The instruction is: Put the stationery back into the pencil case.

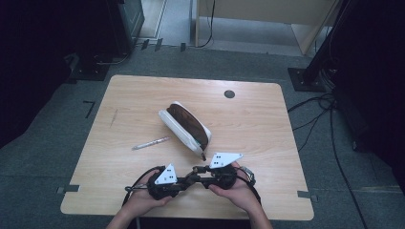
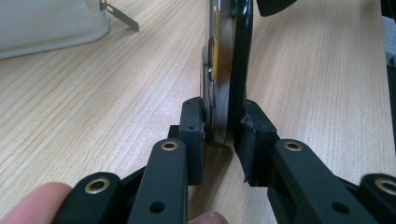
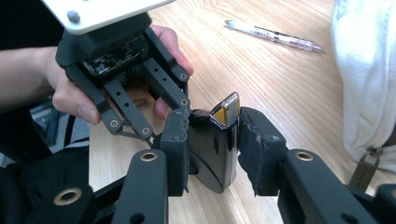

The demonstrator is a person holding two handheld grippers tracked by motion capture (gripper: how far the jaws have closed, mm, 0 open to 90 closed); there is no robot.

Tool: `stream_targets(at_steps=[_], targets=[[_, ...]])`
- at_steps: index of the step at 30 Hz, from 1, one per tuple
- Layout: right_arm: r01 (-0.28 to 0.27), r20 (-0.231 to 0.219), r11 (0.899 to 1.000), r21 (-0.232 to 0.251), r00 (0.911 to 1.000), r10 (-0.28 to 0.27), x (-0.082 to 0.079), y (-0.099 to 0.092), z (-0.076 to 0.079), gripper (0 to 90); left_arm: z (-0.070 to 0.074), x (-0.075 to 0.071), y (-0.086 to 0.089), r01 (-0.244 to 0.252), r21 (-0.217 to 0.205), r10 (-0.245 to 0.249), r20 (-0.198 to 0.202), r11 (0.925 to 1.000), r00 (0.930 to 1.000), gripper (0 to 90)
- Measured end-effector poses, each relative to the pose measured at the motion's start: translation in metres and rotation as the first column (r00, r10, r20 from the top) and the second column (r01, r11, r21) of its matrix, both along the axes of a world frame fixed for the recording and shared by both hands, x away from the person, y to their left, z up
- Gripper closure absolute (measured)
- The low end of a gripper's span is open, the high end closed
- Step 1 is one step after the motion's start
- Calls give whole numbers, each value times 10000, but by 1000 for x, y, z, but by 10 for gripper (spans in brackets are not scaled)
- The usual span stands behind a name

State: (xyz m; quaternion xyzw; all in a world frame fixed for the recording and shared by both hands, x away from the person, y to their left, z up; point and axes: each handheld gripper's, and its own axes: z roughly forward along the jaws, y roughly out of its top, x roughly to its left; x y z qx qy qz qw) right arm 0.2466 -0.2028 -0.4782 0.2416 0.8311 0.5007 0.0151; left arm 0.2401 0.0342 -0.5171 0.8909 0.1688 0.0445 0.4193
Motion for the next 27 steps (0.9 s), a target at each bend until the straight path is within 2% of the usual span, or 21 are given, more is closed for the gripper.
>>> stream_targets(at_steps=[5,10,13,15,20,23,24,27], targets=[[-200,415,9998,-58,9989,202,-2,2,1,673,0,1,0,8,34,-7,-134,10000,9999,743],[-513,937,9971,-553,9940,563,-6,5,3,686,-1,1,-1,47,168,-43,-228,9998,9997,738],[-634,975,9966,-526,9929,683,-7,5,3,712,-1,2,-1,-94,154,100,-344,9998,9994,713],[-742,989,9960,-493,9920,788,-9,6,4,738,-1,3,-1,-196,156,201,-334,9997,9992,672],[-520,1026,9970,-577,9930,577,-8,8,4,789,-1,3,-1,-428,192,434,-302,9989,9986,563],[-257,1004,9982,-545,9945,311,-8,8,4,796,0,3,-1,-874,186,876,-125,9960,9961,507],[-152,931,9987,-495,9955,197,-8,8,3,796,-1,3,-1,-1049,130,1051,-165,9944,9943,456],[114,918,9985,-545,9958,-63,-9,7,4,796,0,4,1,-1298,93,1299,-110,9915,9915,382]])
